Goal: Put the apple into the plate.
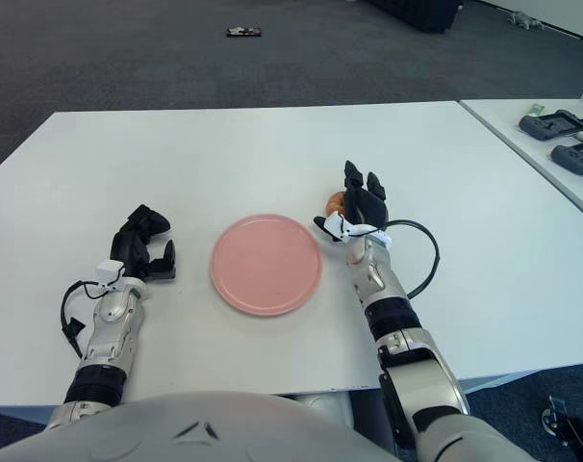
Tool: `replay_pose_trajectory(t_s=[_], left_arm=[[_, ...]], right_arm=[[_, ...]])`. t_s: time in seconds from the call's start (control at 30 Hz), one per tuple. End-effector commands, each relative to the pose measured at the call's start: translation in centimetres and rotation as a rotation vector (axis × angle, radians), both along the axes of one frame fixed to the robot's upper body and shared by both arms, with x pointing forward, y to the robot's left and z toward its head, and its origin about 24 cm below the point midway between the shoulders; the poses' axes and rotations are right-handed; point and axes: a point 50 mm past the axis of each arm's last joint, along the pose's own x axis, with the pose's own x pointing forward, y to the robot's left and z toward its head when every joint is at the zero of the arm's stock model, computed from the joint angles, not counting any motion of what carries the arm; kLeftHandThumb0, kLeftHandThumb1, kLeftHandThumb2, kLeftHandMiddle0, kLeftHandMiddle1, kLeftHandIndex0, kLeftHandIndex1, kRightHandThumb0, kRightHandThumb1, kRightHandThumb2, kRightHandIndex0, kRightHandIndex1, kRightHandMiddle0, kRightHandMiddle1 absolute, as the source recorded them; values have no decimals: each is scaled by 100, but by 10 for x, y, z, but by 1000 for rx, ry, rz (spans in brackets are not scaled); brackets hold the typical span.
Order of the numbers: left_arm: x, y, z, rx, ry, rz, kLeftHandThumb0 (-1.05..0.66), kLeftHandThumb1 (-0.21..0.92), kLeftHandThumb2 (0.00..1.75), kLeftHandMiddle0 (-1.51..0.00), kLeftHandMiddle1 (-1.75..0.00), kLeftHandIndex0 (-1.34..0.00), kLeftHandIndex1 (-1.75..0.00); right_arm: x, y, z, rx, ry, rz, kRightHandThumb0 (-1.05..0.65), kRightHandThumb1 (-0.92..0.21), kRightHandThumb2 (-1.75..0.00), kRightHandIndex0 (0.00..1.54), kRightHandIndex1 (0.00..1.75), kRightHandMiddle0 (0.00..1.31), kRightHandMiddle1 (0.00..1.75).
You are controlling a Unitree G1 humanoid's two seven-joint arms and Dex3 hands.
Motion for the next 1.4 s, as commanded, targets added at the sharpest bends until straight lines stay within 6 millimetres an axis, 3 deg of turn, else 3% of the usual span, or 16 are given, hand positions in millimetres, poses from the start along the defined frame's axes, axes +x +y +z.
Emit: replay_pose_trajectory(t_s=[0.0,0.1,0.4,0.57,0.67,0.73,0.83,0.87,0.93,1.03,1.1,1.23,1.37], left_arm=[[-14,1,-19,-23,112,14,-1,-6,175,-92,-175,-67,-170],[-14,1,-19,-23,108,12,-1,-6,175,-92,-175,-67,-170],[-15,3,-19,-26,121,11,-1,-6,175,-92,-175,-66,-171],[-15,4,-20,-18,123,13,-1,-6,175,-92,-175,-66,-171],[-15,4,-19,-13,108,13,-1,-6,175,-92,-175,-67,-170],[-15,4,-19,-12,104,13,-1,-7,175,-92,-175,-67,-170],[-15,4,-19,-8,100,16,-1,-7,175,-92,-175,-68,-169],[-15,4,-19,-7,99,16,-1,-7,175,-92,-175,-68,-169],[-14,4,-20,-6,103,12,-1,-7,175,-92,-175,-69,-168],[-14,4,-21,-2,112,2,-1,-7,175,-92,-175,-68,-169],[-14,3,-21,1,112,1,-1,-7,175,-92,-175,-68,-169],[-14,4,-21,8,116,-3,-1,-7,175,-91,-175,-68,-169],[-13,4,-21,9,118,-6,-1,-7,175,-91,-175,-68,-170]], right_arm=[[4,0,-7,-35,40,14,-52,-25,-117,0,24,0,53],[5,1,-8,-54,39,24,-53,-26,-116,0,29,0,59],[7,6,-6,-76,-15,64,-60,-32,-112,0,56,0,102],[6,6,-3,-50,-89,80,-58,-27,-119,0,86,0,130],[6,6,0,-6,-112,74,-50,-19,-129,0,118,0,151],[6,6,0,9,-113,70,-46,-15,-135,0,141,5,164],[6,6,1,23,-122,59,-44,-13,-138,1,154,10,171],[6,6,2,29,-135,49,-44,-18,-135,3,158,19,172],[5,7,4,35,-162,27,-46,-27,-131,14,168,42,173],[2,8,6,38,-202,-12,-16,-14,-148,57,166,56,174],[2,8,7,38,-220,-34,-8,-6,-157,72,166,59,174],[1,9,8,72,-234,-89,-2,5,-169,91,162,66,175],[-1,12,11,105,-247,-107,-1,9,-173,96,160,68,175]])
